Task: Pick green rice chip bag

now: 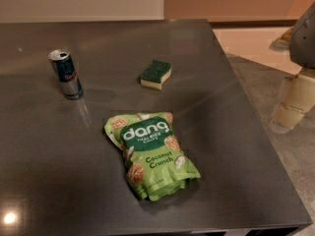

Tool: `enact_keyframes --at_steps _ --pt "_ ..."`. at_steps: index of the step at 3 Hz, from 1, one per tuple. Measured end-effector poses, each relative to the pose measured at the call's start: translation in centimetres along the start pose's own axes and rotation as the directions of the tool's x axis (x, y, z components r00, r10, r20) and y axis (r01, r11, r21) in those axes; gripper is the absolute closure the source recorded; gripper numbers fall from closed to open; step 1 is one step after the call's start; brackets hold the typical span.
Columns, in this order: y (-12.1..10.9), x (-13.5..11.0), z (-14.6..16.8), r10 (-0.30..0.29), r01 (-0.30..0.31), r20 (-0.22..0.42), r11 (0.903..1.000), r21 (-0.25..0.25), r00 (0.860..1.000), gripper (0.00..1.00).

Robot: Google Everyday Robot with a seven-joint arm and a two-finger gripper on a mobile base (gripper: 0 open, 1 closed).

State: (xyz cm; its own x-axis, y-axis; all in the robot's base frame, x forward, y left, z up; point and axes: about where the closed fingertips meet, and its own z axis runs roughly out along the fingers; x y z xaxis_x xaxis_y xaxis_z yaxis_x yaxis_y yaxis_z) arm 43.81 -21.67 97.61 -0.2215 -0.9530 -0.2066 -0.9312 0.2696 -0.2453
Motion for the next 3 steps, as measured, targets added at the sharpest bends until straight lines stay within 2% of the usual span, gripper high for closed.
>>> enact_keyframes --at_steps 1,2,3 --pt "0.0 0.0 0.0 0.0 0.0 0.0 1.0 0.0 1.0 0.0" --pt "-0.5 -1.1 0.2 0.017 -0.017 0.023 0.9999 0.003 1.0 0.0" --pt "-1.1 -3.2 1.3 0.054 -0.053 0.059 0.9984 -0.021 0.997 0.0"
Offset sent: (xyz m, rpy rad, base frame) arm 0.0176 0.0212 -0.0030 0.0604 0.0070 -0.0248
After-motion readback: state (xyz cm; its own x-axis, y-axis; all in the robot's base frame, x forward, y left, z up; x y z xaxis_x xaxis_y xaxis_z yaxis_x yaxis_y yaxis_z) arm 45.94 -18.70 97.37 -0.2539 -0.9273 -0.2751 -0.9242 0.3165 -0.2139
